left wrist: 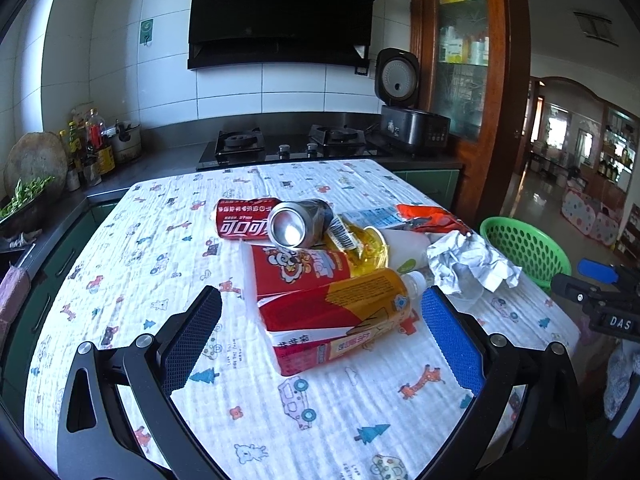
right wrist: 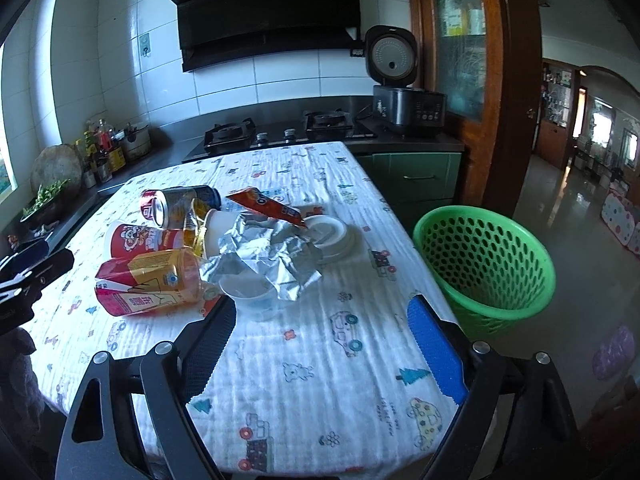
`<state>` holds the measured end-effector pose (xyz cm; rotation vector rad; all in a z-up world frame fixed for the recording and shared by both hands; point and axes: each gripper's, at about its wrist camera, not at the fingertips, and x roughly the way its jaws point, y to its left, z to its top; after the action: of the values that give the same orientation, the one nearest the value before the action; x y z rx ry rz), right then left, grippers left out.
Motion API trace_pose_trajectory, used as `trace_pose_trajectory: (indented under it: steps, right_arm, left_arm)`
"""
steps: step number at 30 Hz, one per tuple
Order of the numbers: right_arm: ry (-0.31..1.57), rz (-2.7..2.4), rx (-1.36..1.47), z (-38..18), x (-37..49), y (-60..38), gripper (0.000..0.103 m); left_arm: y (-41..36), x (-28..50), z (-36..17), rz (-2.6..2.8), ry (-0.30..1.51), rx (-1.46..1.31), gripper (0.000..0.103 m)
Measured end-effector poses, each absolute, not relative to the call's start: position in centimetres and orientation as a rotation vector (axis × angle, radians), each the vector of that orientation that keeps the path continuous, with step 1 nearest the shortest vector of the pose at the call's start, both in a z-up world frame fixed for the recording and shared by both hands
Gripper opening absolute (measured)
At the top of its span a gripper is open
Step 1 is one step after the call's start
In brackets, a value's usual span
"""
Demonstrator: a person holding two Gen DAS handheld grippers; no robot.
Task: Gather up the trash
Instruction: 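Reach the right gripper to the crumpled foil and close on it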
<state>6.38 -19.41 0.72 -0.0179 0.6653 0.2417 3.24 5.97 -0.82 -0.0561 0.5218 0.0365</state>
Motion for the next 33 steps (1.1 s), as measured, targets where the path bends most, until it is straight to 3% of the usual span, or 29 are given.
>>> trace_pose_trajectory:
  steps: [23,33]
  right_arm:
    - [0.864,0.4,-0.014,-3.1,18.1,-14.3,0.084]
    - [0.847,0.449,-0.001,-3.2,17.8,-14.8,0.061]
  left_arm:
    - [7.2,6.0,-1.0,-0.016,0.567,-0.065,0.098]
    - [4.8,9.0,1.0,-0.071,0.56,-0.005,0.094]
